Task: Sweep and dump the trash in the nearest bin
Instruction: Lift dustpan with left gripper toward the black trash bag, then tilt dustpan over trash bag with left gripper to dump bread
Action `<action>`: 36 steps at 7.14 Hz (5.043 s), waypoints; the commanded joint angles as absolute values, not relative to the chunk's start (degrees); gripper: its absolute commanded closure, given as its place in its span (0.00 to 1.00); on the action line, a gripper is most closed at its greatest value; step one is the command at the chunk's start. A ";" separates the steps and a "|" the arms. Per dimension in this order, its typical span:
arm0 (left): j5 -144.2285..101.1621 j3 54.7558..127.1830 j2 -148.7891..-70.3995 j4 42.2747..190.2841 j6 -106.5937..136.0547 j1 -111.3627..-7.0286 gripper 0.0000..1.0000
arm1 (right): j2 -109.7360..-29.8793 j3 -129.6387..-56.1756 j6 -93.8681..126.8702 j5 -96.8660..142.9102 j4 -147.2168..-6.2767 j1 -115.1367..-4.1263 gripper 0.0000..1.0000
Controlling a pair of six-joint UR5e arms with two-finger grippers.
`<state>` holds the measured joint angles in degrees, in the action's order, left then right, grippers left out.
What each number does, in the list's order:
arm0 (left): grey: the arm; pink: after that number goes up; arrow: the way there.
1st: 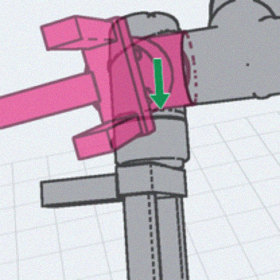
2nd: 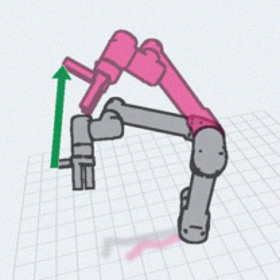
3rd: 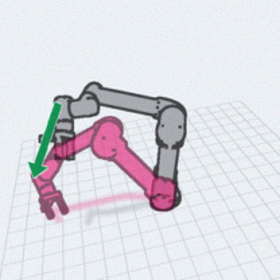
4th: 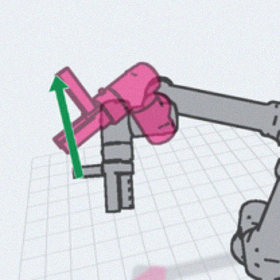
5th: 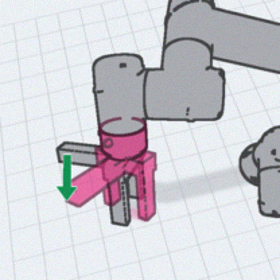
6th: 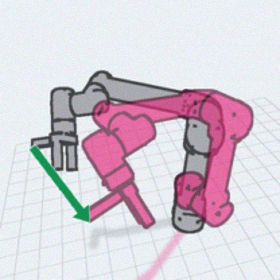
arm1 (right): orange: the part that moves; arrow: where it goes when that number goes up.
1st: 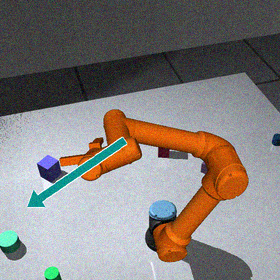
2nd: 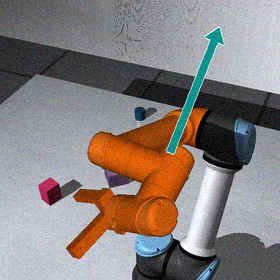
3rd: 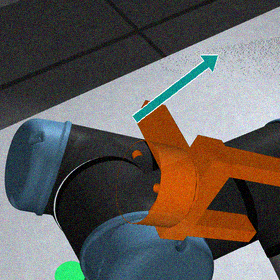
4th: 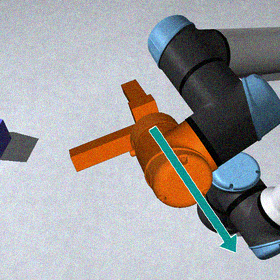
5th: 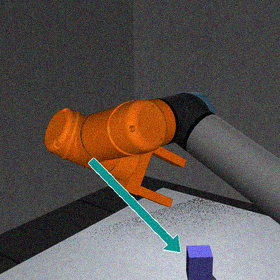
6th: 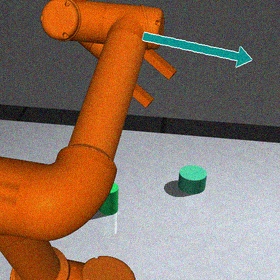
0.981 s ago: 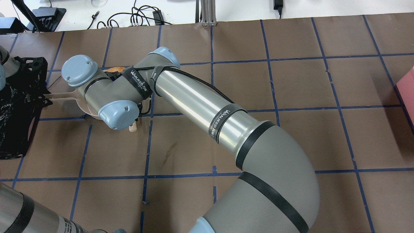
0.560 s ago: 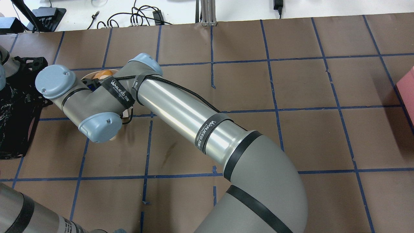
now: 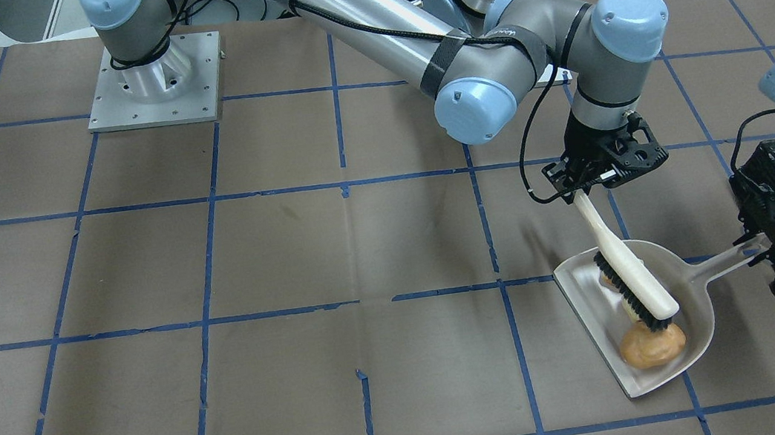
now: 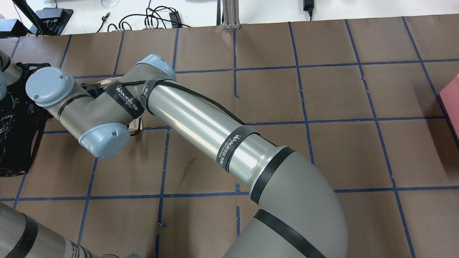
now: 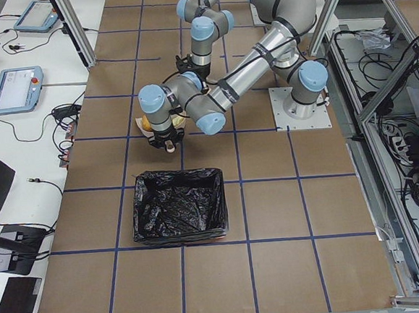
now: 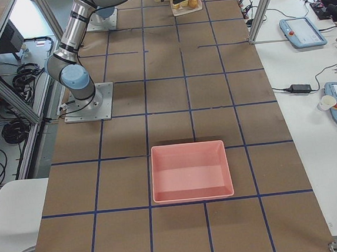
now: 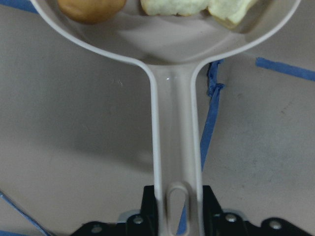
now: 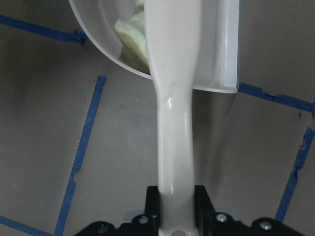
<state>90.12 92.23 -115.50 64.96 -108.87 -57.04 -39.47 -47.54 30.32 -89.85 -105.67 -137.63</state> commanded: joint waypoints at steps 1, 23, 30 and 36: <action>90.00 92.29 -115.58 64.95 -108.81 -57.04 0.95 | -41.82 -48.86 26.65 -90.09 -105.47 -133.52 0.89; 69.70 91.06 -102.30 77.95 -103.62 -19.19 0.95 | -86.76 -125.68 37.63 -89.38 -129.72 -130.87 0.91; 81.54 84.02 -104.41 72.28 -104.50 -16.86 0.95 | -86.57 -124.89 33.30 -89.65 -128.85 -126.65 0.91; 89.91 84.81 -105.29 65.30 -104.59 -20.30 0.95 | -85.96 -124.98 34.80 -89.65 -128.76 -126.91 0.88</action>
